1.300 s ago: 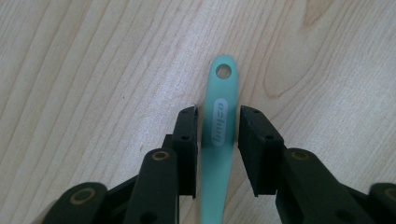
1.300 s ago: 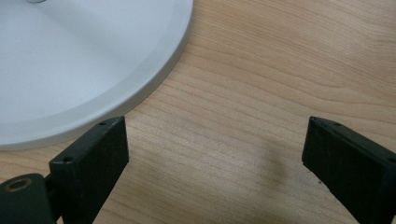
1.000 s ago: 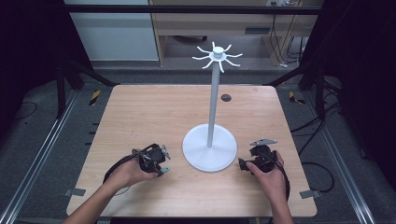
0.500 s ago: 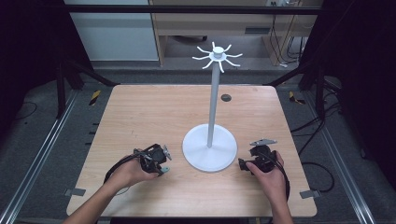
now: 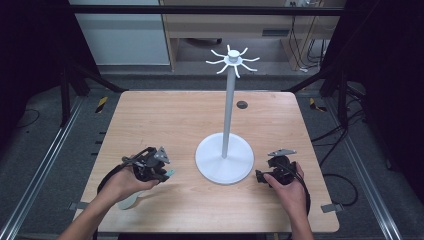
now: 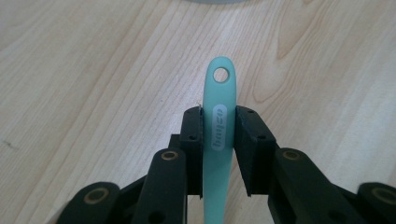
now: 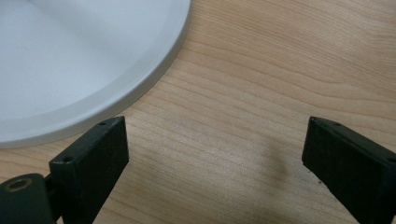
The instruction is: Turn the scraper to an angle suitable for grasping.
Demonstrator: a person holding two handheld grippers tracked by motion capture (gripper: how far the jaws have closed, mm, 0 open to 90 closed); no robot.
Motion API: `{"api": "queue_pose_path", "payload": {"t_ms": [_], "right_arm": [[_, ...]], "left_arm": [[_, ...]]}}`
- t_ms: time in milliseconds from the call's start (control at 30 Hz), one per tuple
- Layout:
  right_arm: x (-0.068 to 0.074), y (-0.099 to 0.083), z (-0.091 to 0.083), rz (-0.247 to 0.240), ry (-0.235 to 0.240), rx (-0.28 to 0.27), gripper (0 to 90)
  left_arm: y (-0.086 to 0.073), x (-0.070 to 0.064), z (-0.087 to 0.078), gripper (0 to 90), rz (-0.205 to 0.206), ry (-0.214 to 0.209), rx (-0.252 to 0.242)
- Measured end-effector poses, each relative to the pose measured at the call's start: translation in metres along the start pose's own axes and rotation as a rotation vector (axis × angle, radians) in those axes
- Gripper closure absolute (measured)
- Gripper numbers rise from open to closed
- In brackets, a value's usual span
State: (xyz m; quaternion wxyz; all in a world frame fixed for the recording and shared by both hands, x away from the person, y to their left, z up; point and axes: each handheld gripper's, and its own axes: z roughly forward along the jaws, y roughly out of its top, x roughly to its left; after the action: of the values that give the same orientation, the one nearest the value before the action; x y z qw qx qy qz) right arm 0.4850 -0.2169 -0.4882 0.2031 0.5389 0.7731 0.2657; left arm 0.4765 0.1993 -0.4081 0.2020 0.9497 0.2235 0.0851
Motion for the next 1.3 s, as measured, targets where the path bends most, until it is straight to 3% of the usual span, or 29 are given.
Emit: {"api": "queue_pose_path", "payload": {"t_ms": [333, 700, 967, 1067, 1300], "right_arm": [[0.0, -0.001, 0.0, 0.0, -0.002, 0.002, 7.5], [0.001, -0.001, 0.001, -0.002, -0.003, 0.007, 7.5], [0.0, -0.001, 0.001, 0.002, -0.004, 0.008, 7.4], [0.0, -0.001, 0.001, 0.001, -0.005, 0.006, 7.5], [0.0, -0.001, 0.0, 0.004, -0.006, 0.003, 7.5]], "left_arm": [[-0.02, 0.001, -0.037, 73.3, -0.032, -0.003, -0.102], [-0.041, 0.006, -0.058, 73.5, -0.096, 0.017, -0.189], [-0.039, 0.006, -0.08, 73.7, -0.123, 0.067, -0.272], [-0.034, 0.005, -0.092, 73.7, -0.135, 0.1, -0.337], [-0.023, 0.007, -0.099, 73.7, -0.164, 0.148, -0.424]]}}
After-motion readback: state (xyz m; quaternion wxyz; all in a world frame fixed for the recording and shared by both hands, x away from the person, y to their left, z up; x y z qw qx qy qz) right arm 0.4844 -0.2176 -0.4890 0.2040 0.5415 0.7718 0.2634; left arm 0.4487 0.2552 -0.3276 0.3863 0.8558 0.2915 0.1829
